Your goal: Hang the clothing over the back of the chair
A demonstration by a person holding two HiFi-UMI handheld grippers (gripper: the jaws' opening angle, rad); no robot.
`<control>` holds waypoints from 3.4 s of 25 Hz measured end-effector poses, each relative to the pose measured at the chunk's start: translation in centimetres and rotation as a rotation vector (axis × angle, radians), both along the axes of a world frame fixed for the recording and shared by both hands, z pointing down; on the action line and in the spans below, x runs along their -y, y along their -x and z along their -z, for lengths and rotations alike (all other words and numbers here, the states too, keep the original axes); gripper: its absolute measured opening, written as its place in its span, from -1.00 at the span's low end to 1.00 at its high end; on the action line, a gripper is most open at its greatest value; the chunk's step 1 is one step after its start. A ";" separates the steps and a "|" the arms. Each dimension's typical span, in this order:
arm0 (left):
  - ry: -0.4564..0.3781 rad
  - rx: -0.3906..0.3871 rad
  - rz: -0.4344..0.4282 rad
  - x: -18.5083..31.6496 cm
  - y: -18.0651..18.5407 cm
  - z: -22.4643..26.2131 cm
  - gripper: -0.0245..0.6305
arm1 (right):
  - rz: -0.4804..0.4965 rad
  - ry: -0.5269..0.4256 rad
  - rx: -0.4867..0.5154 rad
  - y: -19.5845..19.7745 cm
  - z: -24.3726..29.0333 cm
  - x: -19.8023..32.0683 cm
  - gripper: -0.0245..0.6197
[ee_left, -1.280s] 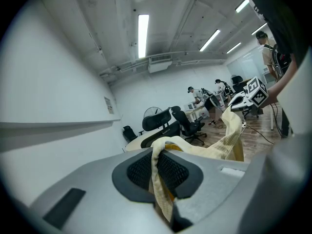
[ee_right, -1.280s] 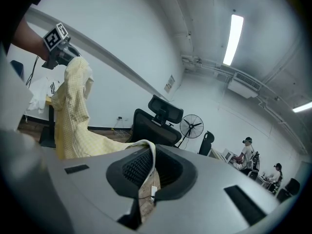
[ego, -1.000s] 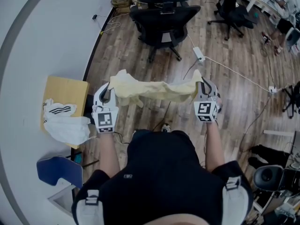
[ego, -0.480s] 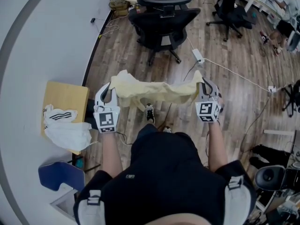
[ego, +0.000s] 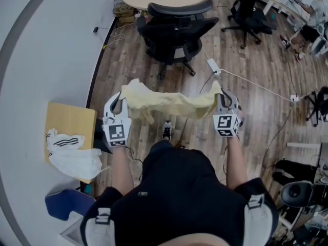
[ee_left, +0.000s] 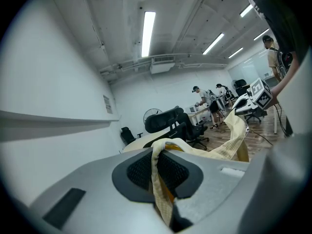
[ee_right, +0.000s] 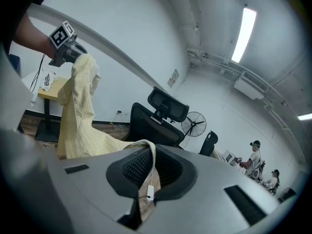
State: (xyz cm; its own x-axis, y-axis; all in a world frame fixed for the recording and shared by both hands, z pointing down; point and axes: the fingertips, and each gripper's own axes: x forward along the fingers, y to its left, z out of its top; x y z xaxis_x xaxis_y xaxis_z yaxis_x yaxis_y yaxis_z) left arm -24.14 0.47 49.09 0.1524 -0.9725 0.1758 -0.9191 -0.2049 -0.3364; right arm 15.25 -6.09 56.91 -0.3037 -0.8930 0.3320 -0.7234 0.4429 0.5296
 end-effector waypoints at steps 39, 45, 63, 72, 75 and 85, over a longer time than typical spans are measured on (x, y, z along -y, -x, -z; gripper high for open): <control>-0.044 -0.081 -0.159 22.4 9.4 -0.1 -0.90 | -0.292 -0.129 0.020 4.7 5.4 14.2 -0.92; -0.039 -0.081 -0.149 22.5 9.5 -0.1 -0.90 | -0.290 -0.150 0.019 4.2 6.1 14.9 -0.92; -0.082 -0.059 -0.015 26.7 7.5 2.2 -0.90 | -0.186 -0.245 0.032 1.2 9.9 24.0 -0.92; -0.173 -0.080 0.213 27.6 8.1 5.4 -0.90 | -0.141 -0.316 0.089 -2.2 13.1 29.9 -0.92; -0.210 -0.090 0.292 27.5 8.0 6.4 -0.90 | -0.105 -0.317 0.072 -2.9 13.3 31.7 -0.92; -0.264 -0.076 0.370 27.4 3.4 8.0 -0.89 | -0.029 -0.339 0.093 -6.7 14.1 35.6 -0.92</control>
